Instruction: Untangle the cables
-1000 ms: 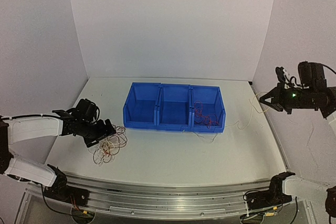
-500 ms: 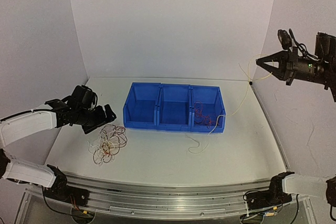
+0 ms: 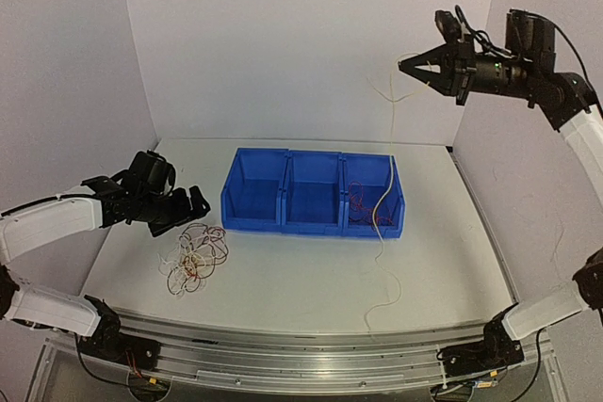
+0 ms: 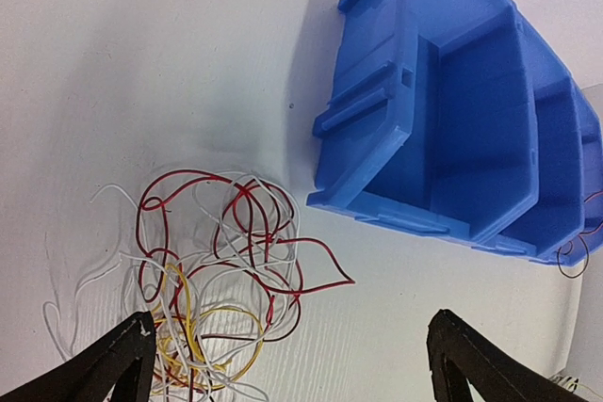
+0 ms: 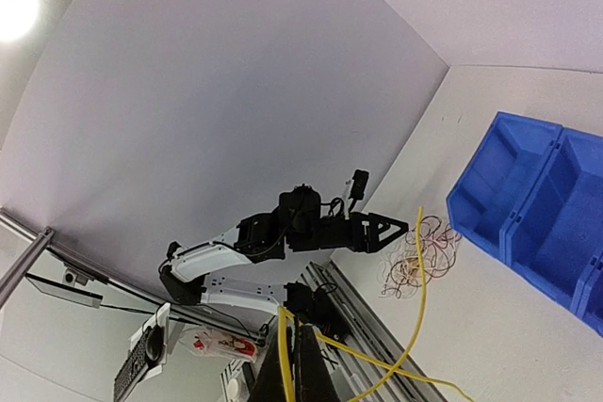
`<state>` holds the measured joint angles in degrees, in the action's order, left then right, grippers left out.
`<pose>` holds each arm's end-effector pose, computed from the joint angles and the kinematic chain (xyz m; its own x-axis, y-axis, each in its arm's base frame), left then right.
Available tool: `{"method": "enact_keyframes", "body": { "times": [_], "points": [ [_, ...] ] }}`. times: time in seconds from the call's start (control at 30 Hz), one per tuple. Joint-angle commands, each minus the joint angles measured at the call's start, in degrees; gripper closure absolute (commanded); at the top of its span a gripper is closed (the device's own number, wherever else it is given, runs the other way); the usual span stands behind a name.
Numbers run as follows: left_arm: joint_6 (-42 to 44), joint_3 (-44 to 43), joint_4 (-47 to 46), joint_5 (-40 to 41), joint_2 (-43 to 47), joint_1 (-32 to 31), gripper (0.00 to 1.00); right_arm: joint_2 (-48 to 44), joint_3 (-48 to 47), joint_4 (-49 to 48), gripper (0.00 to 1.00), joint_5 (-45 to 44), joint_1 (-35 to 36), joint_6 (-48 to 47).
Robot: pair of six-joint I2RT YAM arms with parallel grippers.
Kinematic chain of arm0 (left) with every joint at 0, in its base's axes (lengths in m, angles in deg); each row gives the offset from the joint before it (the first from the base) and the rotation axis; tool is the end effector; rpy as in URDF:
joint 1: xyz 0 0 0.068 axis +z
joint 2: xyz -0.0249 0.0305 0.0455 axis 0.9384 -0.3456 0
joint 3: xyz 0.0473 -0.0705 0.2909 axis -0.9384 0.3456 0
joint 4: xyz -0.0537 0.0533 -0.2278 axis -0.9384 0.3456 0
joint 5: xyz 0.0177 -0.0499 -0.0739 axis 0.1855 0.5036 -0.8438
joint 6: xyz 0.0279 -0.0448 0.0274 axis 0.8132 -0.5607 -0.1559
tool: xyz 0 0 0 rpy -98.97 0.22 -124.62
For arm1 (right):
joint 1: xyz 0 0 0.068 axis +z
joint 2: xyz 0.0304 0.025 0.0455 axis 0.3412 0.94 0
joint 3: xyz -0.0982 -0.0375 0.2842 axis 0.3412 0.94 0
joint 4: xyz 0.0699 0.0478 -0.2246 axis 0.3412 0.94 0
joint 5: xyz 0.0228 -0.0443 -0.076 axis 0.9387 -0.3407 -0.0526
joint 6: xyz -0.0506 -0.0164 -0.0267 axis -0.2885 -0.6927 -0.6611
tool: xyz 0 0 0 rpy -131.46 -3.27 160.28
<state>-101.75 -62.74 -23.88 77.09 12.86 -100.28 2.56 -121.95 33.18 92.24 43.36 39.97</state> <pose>0.1857 -0.1058 0.2725 -0.7870 -0.3238 -0.5251 -0.0940 0.9042 -0.4167 0.1986 0.1189 0.5417 -0.6684 0.2132 -0.7126 -0.6367 0.3313 0.6963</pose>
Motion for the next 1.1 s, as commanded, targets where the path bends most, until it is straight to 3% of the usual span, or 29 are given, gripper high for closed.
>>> {"method": "enact_keyframes", "body": {
  "times": [0.0,0.17,0.67,1.07],
  "points": [
    [1.8,-2.0,-2.4,-1.0,0.7,-0.3,0.00,5.7,-8.5,-2.1,1.00,-10.5,2.7,-3.8],
    [1.7,-0.7,-2.8,-1.0,1.3,-0.3,0.00,11.0,-14.6,-3.5,1.00,-16.8,2.9,-4.1],
    [2.6,-0.6,-3.1,-0.6,-0.2,-0.3,0.00,24.3,-26.9,-7.9,1.00,-15.6,6.3,2.5],
    [2.7,0.4,-3.4,-1.2,-0.6,-0.3,0.00,36.4,-42.7,-11.5,1.00,-29.3,6.5,-6.2]
  ]
}}
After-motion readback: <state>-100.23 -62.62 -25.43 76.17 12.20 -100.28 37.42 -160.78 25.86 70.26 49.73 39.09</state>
